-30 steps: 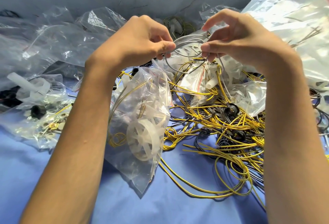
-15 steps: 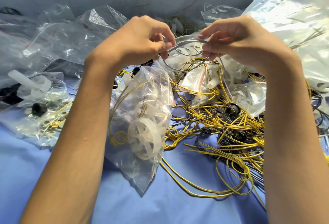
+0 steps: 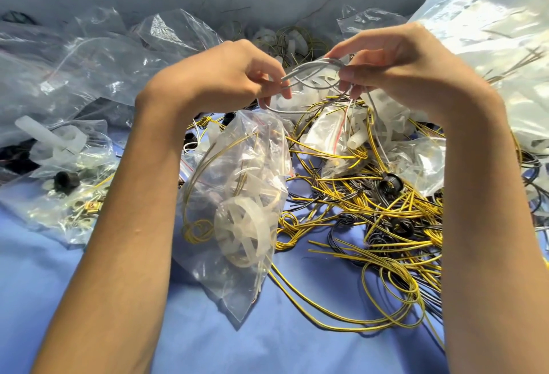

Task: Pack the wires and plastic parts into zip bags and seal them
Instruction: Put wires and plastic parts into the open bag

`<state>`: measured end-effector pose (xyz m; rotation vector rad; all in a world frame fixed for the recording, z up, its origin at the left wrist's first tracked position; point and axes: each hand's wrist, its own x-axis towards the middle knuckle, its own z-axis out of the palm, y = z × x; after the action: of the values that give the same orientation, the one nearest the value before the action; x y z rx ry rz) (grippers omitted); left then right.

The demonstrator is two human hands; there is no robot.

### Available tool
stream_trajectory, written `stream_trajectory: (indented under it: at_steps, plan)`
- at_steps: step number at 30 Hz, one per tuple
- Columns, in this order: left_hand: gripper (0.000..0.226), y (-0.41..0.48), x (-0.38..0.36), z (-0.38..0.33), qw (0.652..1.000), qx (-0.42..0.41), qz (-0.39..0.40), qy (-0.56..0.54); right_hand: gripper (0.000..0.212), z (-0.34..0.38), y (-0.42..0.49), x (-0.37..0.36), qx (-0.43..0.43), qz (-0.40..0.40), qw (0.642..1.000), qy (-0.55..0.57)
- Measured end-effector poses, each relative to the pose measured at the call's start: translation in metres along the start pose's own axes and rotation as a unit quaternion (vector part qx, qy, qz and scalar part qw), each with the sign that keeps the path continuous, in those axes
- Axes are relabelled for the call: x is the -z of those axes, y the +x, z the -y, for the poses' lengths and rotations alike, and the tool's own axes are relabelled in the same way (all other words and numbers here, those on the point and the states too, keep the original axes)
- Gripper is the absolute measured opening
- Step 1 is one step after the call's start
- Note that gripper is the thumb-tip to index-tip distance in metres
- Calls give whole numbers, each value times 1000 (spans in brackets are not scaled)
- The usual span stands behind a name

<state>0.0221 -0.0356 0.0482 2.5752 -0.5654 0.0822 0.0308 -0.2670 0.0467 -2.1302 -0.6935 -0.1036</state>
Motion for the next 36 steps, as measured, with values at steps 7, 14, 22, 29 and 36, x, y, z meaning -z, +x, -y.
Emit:
stream_trajectory:
  at_steps: [7,14,22,29,36]
  plan:
    - [18,-2,3,5,1000,-9,-3,-18,21,0,0,0,-1,6,1000,5]
    - [21,-5,5,8,1000,1,-3,-25,20,0,0,0,0,6,1000,15]
    - [20,-7,5,6,1000,5,9,-21,20,-1,1,2,6,3,1000,16]
    - [19,-8,6,7,1000,13,21,-9,24,-4,2,1,4,-3,1000,16]
    - [18,-7,6,6,999,16,25,-12,23,-5,3,-1,6,7,999,34]
